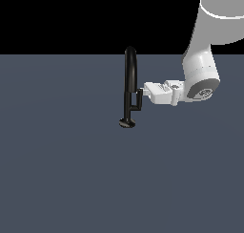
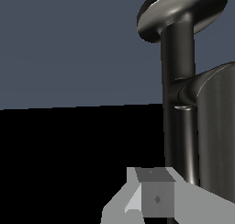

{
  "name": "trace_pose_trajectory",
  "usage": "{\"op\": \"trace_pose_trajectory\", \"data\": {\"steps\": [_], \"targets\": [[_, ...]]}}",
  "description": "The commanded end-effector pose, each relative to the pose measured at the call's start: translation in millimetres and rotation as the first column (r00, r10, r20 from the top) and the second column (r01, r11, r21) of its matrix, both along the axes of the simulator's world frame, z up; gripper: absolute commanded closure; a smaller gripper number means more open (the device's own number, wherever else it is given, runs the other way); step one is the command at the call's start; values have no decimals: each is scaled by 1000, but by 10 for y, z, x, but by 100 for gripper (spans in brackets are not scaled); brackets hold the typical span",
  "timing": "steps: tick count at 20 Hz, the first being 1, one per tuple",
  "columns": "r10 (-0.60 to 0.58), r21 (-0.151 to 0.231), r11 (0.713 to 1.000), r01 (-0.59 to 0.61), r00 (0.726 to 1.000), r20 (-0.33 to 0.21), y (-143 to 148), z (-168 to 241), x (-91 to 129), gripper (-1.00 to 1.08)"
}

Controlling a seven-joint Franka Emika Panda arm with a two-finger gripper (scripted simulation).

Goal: Turn on the faucet by rotating a designated handle.

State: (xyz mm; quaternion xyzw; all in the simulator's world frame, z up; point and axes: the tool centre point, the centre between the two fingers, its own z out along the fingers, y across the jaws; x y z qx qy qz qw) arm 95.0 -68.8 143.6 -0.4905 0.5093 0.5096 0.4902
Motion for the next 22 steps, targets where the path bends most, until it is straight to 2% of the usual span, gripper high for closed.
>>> {"op": "trace_pose_trajectory", "data": {"steps": [1, 18, 20, 22], "targets": [[0, 0, 1000, 0, 1000, 0, 0, 19, -46, 108], [0, 0, 1000, 0, 1000, 0, 4, 154, -406, 108], [-4, -3, 1000, 4, 1000, 5, 3, 151, -363, 108], [-4, -3, 1000, 4, 1000, 5, 2, 132, -422, 108]]}}
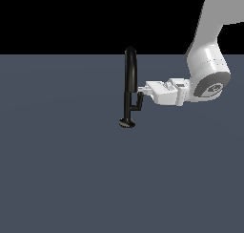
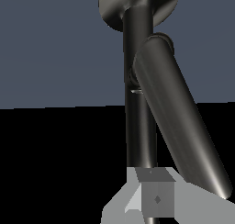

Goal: Turn on the faucet by rotating a designated handle.

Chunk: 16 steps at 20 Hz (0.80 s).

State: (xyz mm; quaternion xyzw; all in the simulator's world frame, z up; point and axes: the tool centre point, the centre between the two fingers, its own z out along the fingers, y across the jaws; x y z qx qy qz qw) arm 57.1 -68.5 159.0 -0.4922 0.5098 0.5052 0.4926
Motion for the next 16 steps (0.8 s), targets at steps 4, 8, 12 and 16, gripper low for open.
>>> {"op": "trace_pose_trajectory", "data": {"steps": [4, 8, 12, 16], "targets": [[2, 2, 1000, -2, 1000, -4, -1, -64, -164, 108], [3, 3, 1000, -3, 1000, -6, 1, -113, -289, 108], [4, 3, 1000, -4, 1000, -6, 0, -159, -422, 108], [5, 4, 1000, -5, 1000, -7, 1, -211, -559, 108]]}}
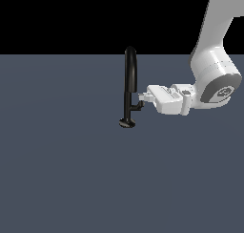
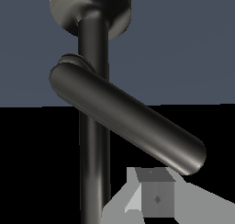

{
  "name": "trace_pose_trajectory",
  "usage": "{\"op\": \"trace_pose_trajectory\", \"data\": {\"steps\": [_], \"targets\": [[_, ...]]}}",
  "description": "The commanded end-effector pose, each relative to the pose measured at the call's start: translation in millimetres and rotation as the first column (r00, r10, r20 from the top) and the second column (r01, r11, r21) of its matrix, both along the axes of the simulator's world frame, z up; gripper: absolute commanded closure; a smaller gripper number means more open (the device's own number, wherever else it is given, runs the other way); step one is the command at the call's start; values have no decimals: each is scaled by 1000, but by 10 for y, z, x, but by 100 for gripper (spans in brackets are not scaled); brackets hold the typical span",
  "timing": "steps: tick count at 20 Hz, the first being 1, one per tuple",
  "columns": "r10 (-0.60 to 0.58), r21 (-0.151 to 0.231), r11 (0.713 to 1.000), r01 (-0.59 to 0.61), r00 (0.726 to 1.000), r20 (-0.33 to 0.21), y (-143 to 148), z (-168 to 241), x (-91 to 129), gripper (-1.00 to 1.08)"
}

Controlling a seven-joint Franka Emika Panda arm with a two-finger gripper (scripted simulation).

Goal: Turn on the faucet by rotating a designated handle.

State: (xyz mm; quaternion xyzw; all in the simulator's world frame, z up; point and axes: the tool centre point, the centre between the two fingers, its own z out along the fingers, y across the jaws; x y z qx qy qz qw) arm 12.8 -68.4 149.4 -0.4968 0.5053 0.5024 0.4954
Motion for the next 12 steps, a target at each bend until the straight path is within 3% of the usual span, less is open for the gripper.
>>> {"op": "trace_pose_trajectory", "data": {"steps": [1, 2, 12], "targets": [[2, 4, 1000, -2, 1000, -22, -1, -116, -117, 108], [1, 1, 1000, -1, 1000, -3, 1, -18, -29, 108], [2, 4, 1000, -2, 1000, -21, -1, -625, -303, 108]]}}
